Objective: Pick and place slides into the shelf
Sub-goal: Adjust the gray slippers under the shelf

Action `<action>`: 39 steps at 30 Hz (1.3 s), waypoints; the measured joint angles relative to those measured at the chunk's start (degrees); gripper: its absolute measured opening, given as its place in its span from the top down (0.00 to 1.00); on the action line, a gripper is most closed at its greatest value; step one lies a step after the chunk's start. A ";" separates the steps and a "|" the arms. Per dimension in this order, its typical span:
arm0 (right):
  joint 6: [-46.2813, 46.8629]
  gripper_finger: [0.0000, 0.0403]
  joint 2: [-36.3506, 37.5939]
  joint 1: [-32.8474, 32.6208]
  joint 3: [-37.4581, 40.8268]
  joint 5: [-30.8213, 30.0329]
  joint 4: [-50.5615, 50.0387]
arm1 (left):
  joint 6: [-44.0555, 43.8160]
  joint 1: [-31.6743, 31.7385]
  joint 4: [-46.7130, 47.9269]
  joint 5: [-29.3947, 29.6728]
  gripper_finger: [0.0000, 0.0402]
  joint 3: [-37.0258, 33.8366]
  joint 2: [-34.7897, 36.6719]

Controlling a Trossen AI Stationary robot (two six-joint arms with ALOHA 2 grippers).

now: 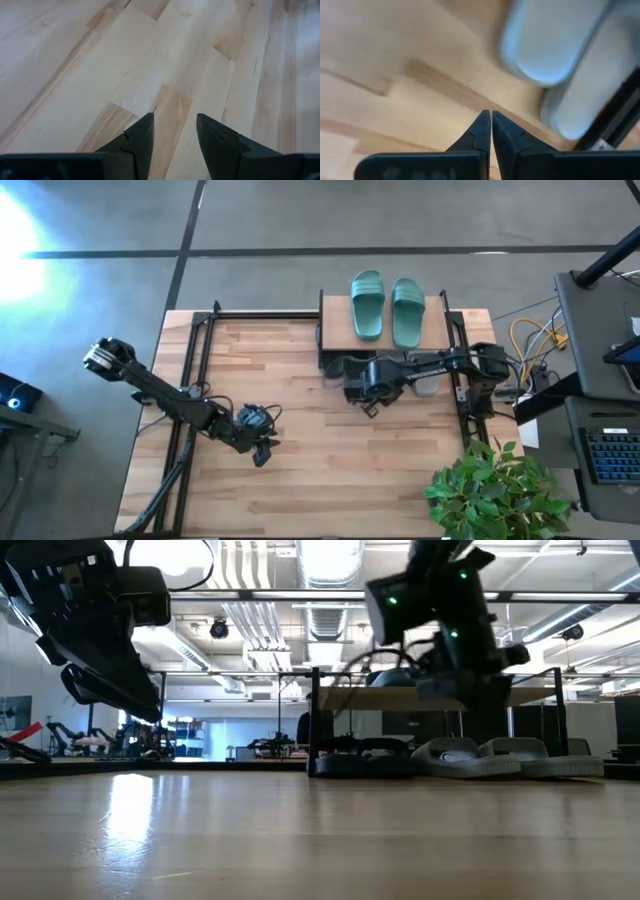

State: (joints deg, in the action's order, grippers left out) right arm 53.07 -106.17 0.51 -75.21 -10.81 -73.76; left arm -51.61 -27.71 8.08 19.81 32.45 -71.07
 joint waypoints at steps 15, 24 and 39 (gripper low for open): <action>-3.35 0.98 2.09 6.60 14.65 -1.94 9.00 | 1.07 -0.02 0.07 0.15 0.67 -0.07 0.00; -8.43 0.98 2.08 8.43 10.09 -7.66 14.85 | 1.05 -0.01 0.04 0.17 0.67 -0.07 0.00; 1.89 0.98 7.87 2.42 19.67 6.63 -3.12 | -0.48 0.01 -0.09 0.15 0.67 -0.07 0.00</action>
State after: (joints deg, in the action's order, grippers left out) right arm 54.96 -98.30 2.93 -55.54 -4.18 -76.88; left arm -52.10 -27.70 7.99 19.97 32.38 -71.07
